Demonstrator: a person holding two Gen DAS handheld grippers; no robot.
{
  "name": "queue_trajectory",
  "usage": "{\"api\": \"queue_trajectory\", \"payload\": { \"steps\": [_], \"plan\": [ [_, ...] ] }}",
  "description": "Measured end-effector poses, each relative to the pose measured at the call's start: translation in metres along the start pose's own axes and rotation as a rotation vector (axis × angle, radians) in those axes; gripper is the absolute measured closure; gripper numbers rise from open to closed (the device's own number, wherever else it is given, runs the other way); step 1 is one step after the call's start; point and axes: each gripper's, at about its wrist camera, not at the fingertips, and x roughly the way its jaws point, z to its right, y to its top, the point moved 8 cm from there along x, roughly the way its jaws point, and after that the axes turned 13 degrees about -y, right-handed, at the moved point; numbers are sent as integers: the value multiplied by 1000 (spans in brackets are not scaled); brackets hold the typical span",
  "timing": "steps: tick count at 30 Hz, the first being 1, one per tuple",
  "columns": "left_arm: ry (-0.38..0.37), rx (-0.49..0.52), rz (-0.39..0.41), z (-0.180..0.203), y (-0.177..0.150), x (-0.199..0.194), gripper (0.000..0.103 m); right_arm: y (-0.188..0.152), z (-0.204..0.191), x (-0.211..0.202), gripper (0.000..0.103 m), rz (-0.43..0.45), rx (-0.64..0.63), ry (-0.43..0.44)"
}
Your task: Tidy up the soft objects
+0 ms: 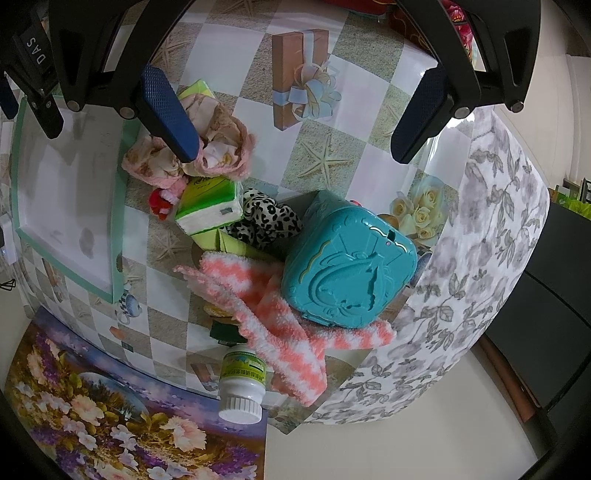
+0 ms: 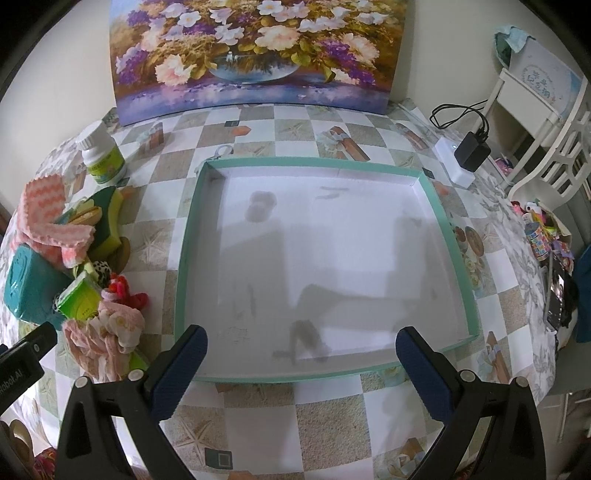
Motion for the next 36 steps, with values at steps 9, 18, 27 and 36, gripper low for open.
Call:
{"api": "queue_trajectory", "payload": {
  "steps": [9,18,27,36],
  "plan": [
    [1,1,0,0,0,0,0,0,0,0,0,-1,0,0],
    [1,1,0,0,0,0,0,0,-1,0,0,-3,-2,0],
    [1,1,-1,0,0,0,0,0,-1,-1,0,-4,-2,0],
    [1,2,-2,0,0,0,0,-2,-3,0,0,-5,-8,-1]
  ]
}}
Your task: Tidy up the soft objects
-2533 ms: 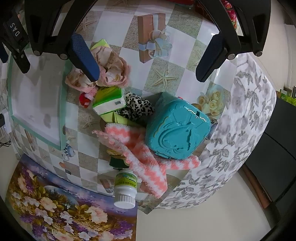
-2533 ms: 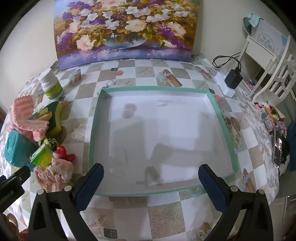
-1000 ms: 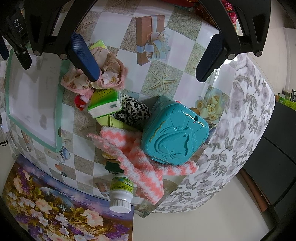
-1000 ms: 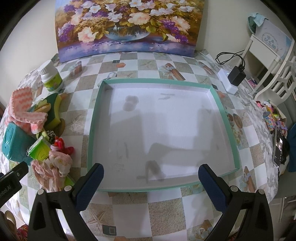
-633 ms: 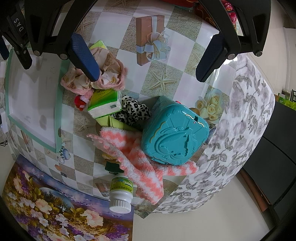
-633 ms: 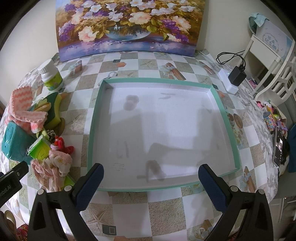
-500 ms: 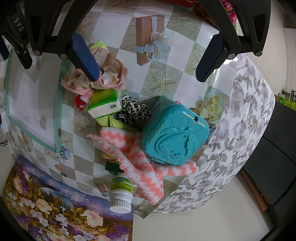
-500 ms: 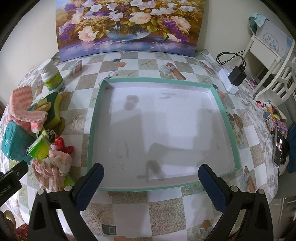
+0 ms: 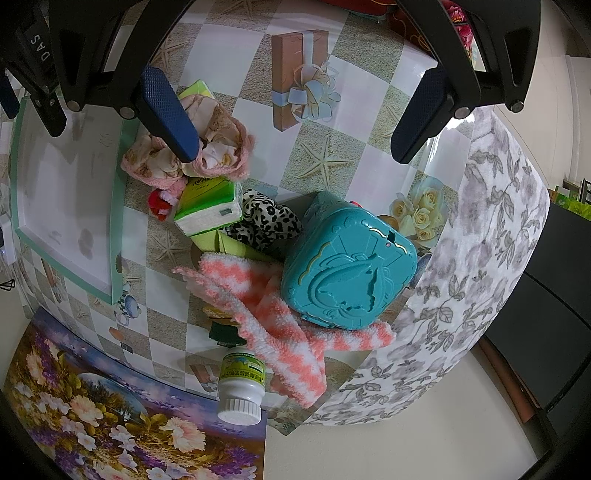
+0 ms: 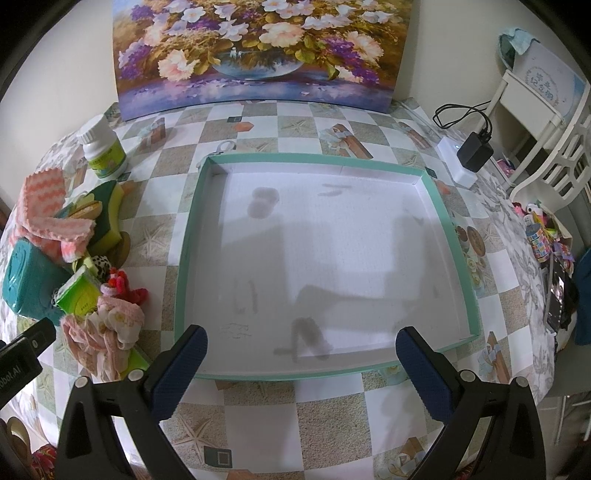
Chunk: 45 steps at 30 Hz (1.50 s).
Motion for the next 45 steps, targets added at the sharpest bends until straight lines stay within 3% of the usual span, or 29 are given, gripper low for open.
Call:
{"api": "queue_trajectory", "payload": {
  "steps": [9,15,22,27,34,40,42,45],
  "plan": [
    [-2,-2,1,0,0,0,0,1,0,0,0,-2,0,0],
    [-47,-76,57,-10,5,-7,0,1,-4,-2,0,3,-10,7],
    [-94,-183,98,-27,13,-7,0,6,-42,-23,0,52,-78,187],
    [-106,-248,96,-38,14,4,0,0,-80,-31,0,102,-205,216],
    [-119,-252,54,-39,11,16,0,-13,-121,-35,1,122,-334,282],
    [-89,-260,12,-45,6,22,0,-17,-137,-27,24,70,-362,344],
    [-81,-259,3,-45,5,23,0,-20,-142,-24,45,50,-369,355],
    [-87,-254,-23,-44,4,28,0,-22,-143,-22,58,35,-364,368]
  ]
}}
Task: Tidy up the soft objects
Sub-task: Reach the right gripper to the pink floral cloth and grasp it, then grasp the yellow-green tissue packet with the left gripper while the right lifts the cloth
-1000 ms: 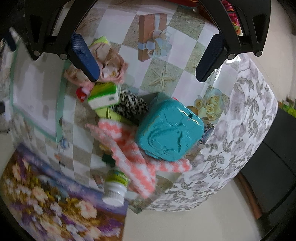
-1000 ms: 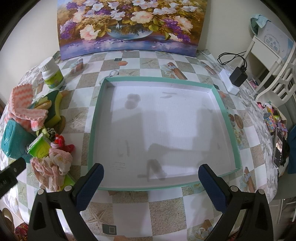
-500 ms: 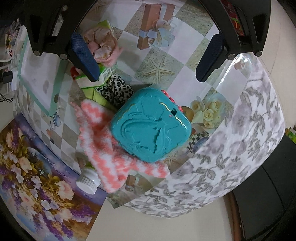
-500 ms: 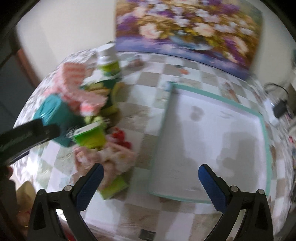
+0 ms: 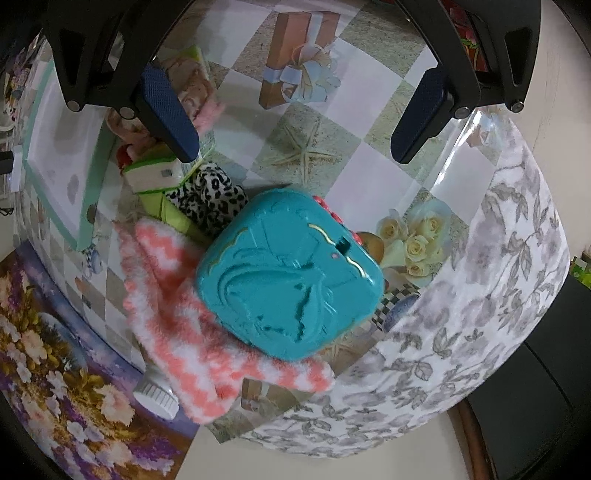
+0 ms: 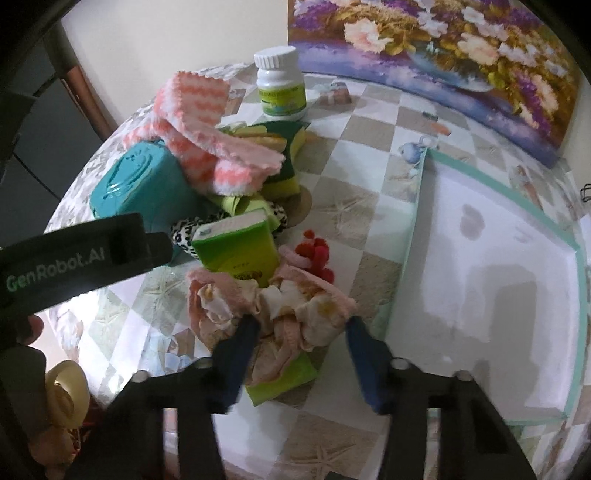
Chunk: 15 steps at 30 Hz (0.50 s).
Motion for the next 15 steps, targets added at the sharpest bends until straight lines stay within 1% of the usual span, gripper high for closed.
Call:
{"api": "queue_trajectory", "payload": {
  "steps": [1,2,4,6,12,15],
  "plan": [
    [-7,-3,-10,0,-1,1,0,0,0,1,62,0,1,3],
    [-13,-5,-19,1,-2,3,0,-1,0,1,70,-4,6,11],
    [-18,-8,-36,1,-3,6,0,-1,2,3,75,-9,24,25],
    [-23,-14,-45,0,-4,7,0,-1,4,3,84,-13,43,37],
    [-81,-61,-67,-1,-5,9,0,0,9,-1,93,-12,78,76],
    [-90,-67,-70,-1,-6,11,0,0,9,-6,93,-4,86,98]
  ]
}}
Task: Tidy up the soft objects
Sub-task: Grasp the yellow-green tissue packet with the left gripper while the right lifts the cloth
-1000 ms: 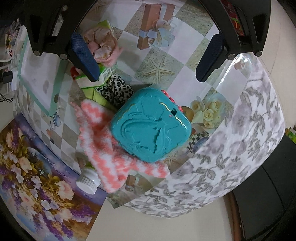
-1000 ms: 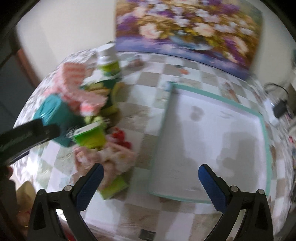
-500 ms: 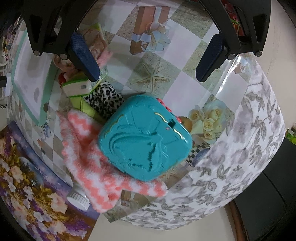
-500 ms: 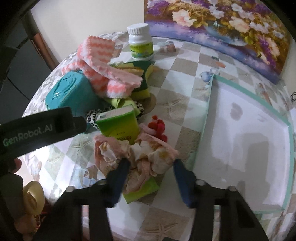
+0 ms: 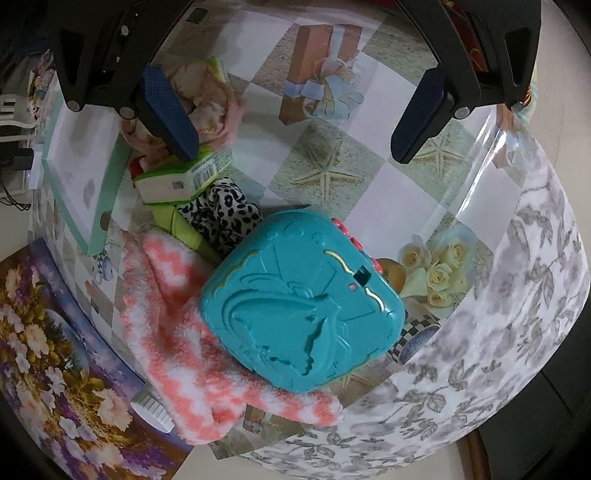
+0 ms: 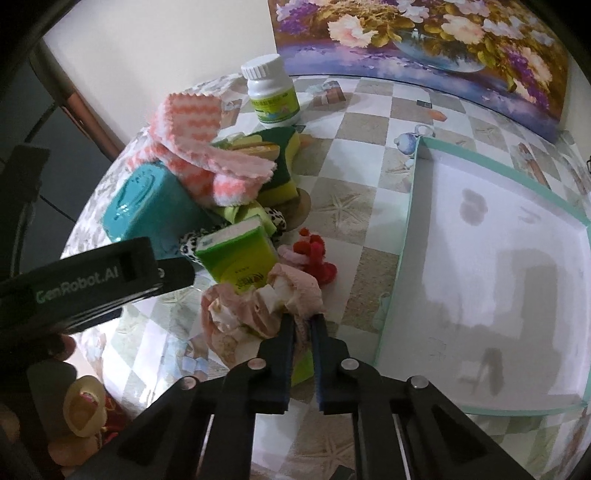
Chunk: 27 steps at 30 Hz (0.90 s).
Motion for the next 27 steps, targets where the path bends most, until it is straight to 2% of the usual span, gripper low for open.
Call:
{"api": "queue_trajectory", "payload": {
  "steps": [11,15,22,27],
  "plan": [
    [-35,-12,-9,6,-2,-1,0,11,10,-30,94,74,46,56],
    [-31,16,-19,17,-5,4,0,18,27,-44,94,116,89,28],
    [10,205,-71,59,-22,22,0,28,73,-61,94,163,188,-24],
    [42,361,-140,90,-38,46,0,29,108,-66,94,171,281,-38]
  ]
}}
